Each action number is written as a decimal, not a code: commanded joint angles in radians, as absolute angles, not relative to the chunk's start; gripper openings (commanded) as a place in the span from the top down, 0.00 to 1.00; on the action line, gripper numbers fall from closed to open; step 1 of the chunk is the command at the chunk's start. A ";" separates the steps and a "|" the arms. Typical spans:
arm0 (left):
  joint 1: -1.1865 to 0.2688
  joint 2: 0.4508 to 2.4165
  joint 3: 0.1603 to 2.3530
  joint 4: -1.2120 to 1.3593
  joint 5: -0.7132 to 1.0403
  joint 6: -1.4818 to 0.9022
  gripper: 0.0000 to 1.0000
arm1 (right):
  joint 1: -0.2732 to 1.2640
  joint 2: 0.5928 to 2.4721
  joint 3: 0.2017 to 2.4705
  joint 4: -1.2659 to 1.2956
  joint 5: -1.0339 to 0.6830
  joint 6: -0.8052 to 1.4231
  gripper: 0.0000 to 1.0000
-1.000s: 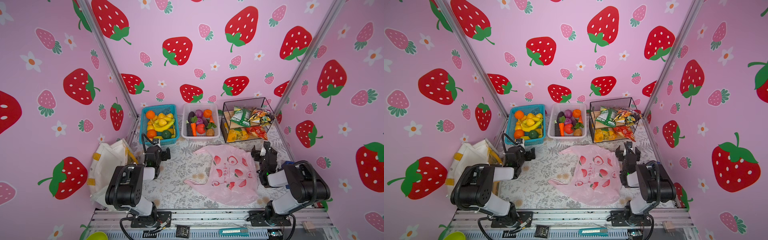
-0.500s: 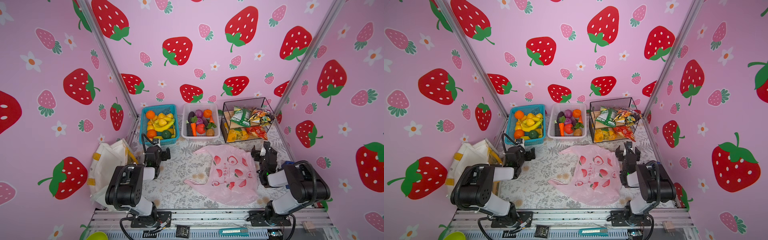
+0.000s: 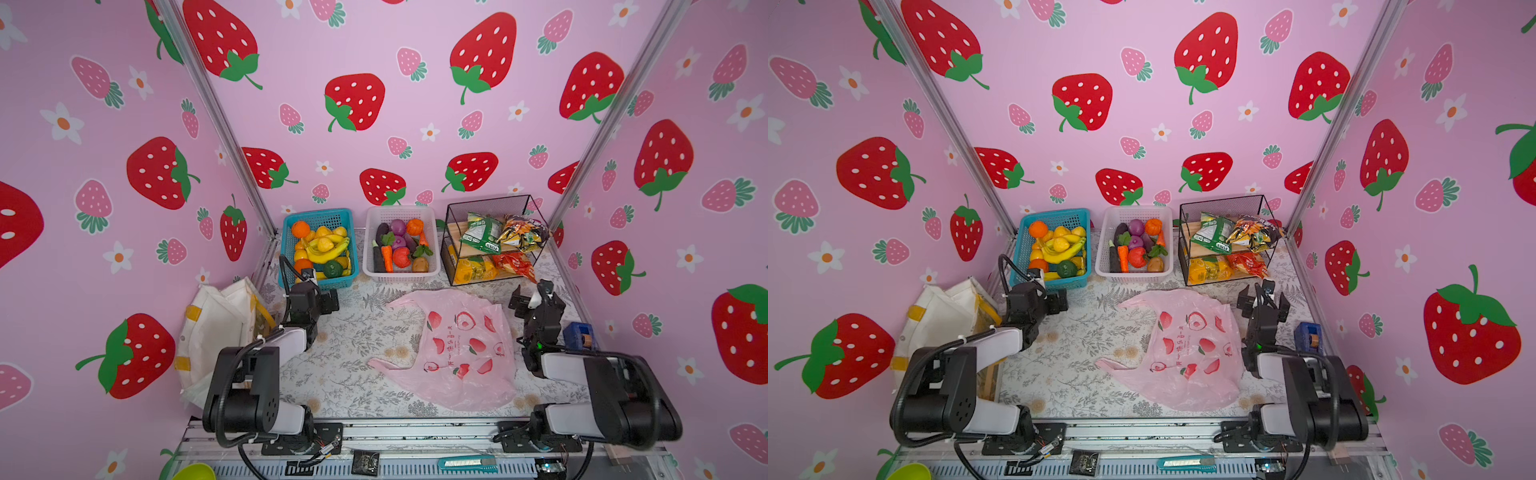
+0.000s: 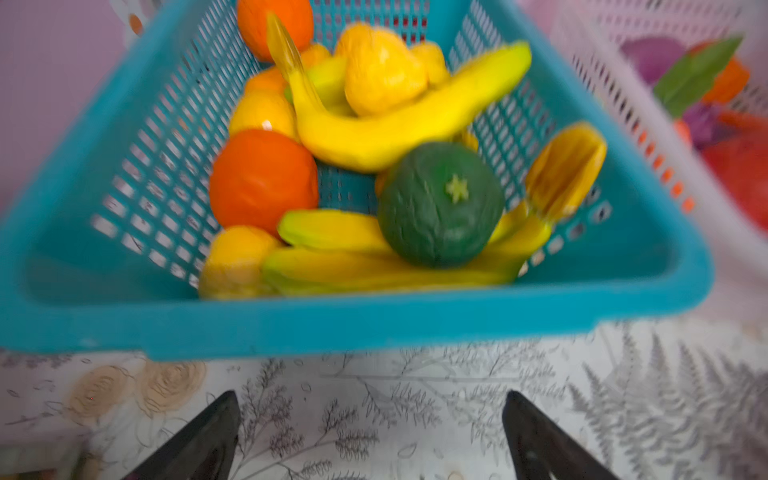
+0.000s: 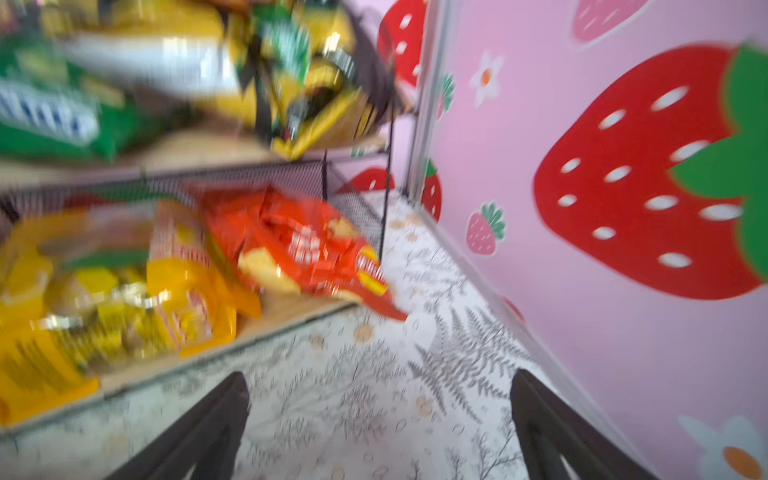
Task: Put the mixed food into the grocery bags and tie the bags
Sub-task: 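Reach left gripper to the white tote rim while right gripper nears the rack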
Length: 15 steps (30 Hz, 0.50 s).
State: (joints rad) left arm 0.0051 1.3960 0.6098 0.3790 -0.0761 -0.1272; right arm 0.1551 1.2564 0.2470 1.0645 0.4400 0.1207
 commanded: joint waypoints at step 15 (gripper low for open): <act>-0.141 1.062 0.725 0.060 0.240 -0.608 0.08 | 0.512 1.065 0.571 0.441 0.110 0.279 0.01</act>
State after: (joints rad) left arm -0.1108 1.0904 0.6422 0.1795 0.1585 -0.5060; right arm 0.4171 1.0157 0.4774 0.6018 0.2142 0.3195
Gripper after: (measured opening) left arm 0.922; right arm 0.990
